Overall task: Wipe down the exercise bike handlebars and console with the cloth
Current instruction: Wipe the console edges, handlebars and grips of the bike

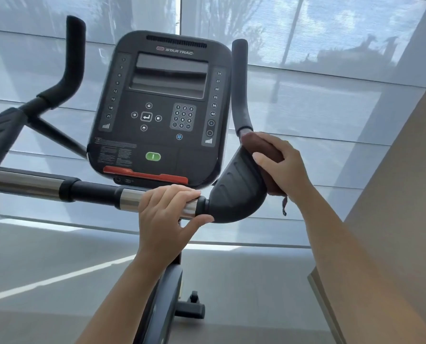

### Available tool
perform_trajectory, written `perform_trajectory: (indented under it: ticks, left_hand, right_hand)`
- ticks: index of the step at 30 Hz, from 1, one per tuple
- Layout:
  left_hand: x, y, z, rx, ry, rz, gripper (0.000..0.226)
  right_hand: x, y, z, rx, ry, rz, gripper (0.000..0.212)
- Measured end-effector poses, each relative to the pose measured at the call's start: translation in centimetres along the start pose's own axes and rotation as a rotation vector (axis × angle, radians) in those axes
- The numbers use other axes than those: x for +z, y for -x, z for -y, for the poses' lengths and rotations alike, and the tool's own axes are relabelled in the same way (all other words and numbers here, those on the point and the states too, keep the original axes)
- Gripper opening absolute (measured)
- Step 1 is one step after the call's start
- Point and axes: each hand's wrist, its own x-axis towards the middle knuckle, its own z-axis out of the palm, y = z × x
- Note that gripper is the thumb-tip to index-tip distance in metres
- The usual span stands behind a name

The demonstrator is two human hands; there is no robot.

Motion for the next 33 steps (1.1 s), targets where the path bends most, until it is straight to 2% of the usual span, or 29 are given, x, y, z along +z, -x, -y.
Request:
perform_trajectory:
  ticks: [6, 11, 14, 16, 18, 25, 33]
  left_hand:
    - [0.0, 0.0, -0.1, -0.006, 0.009, -0.004, 0.052]
    - [0.0, -0.1, -0.2, -0.008, 0.003, -0.006, 0.049]
    - [0.0, -0.1, -0.2, -0.012, -0.018, -0.006, 0.047]
    - [0.1, -0.1, -0.2, -0.009, -0.023, -0.011, 0.047]
    - [0.2, -0.1, -0.2, -0.012, -0.031, -0.016, 0.047]
    - [-0.1, -0.2, -0.4, -0.033, -0.030, 0.017, 0.053]
    - [-0.2, -0.3, -0.6, -0.051, 0.004, 0.036, 0.053]
  right_hand:
    - [1.5, 7.8, 0.3, 0.020, -0.167, -0.185, 0.043]
    - [0.3, 5.0, -0.8, -0.030, -0.154, -0.245, 0.041]
    - [-0.4, 0.5, -1.6, -0.024, -0.167, -0.126, 0.038]
    - [-0.1, -0.7, -1.9, -0.011, -0.258, -0.025, 0.036]
    - [0.2, -0.3, -2.3, 0.026, -0.359, -0.018, 0.037]
    - [1.5, 4.1, -1.8, 0.080, -0.438, -0.188, 0.037]
    - [5.0, 8.3, 0.4, 0.178, -0.476, -0.525, 0.039]
